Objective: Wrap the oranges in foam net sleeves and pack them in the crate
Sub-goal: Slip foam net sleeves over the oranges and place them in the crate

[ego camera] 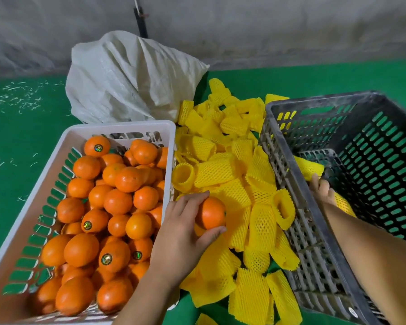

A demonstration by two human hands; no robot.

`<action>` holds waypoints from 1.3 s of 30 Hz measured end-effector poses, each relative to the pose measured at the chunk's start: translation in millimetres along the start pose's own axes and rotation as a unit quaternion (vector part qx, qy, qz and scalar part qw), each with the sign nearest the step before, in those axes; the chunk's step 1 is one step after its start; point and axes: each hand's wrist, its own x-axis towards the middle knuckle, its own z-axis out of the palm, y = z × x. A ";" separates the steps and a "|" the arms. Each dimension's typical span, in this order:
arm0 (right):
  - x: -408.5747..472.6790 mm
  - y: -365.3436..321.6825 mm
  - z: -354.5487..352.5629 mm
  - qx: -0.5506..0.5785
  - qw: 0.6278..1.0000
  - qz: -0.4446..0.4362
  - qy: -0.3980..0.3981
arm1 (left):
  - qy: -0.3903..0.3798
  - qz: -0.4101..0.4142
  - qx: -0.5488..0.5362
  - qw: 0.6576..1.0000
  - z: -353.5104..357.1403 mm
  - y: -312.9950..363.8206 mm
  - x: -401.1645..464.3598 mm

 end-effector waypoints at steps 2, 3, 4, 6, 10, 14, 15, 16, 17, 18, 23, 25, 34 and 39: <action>7.4 11.3 7.0 -0.051 0.999 0.016 -0.003 | 0.000 0.000 -0.008 1.000 0.0 -0.1 0.2; 10.5 13.3 5.3 -0.049 0.998 0.042 -0.025 | 0.002 0.000 -0.012 1.000 0.1 -0.1 0.4; 16.1 13.8 2.8 -0.038 0.996 0.064 -0.048 | 0.004 -0.001 -0.016 1.000 0.4 0.1 0.3; 27.0 8.4 -3.3 -0.012 0.996 0.069 -0.049 | 0.007 -0.005 -0.025 1.000 0.0 0.8 0.1; 52.0 4.3 -13.5 0.055 0.987 0.145 -0.031 | 0.015 -0.007 -0.042 0.999 0.4 -0.5 1.4; 62.2 10.9 -19.9 -0.068 0.987 0.115 -0.090 | 0.027 0.002 -0.042 0.999 1.0 -1.0 2.6; 62.3 9.4 -24.2 -0.108 0.986 0.094 -0.086 | 0.029 0.004 -0.042 0.999 1.4 -0.7 3.2; 62.4 8.0 -26.2 -0.145 0.984 0.072 -0.068 | 0.031 0.006 -0.042 0.999 2.0 -0.7 3.6; 63.1 6.5 -27.9 -0.177 0.982 0.049 -0.047 | 0.032 0.006 -0.042 0.999 2.3 -0.9 4.1; 62.1 3.6 -29.8 -0.174 0.984 0.039 -0.024 | 0.031 0.004 -0.043 0.999 2.5 -1.0 4.3; 46.6 -21.1 -57.6 -0.004 0.996 -0.061 0.072 | 0.029 -0.005 -0.072 0.997 1.3 0.0 4.6; 30.8 -33.0 -76.3 0.126 0.983 -0.080 0.103 | 0.033 -0.009 -0.088 0.996 0.5 -0.6 4.0; -123.3 -124.9 -135.9 0.385 0.875 -0.192 0.221 | 0.046 -0.068 -0.334 0.939 -17.5 11.2 -11.1; -199.0 -165.4 -97.3 0.430 0.867 -0.251 0.011 | -0.028 -0.066 -0.517 0.853 -19.6 20.5 -35.0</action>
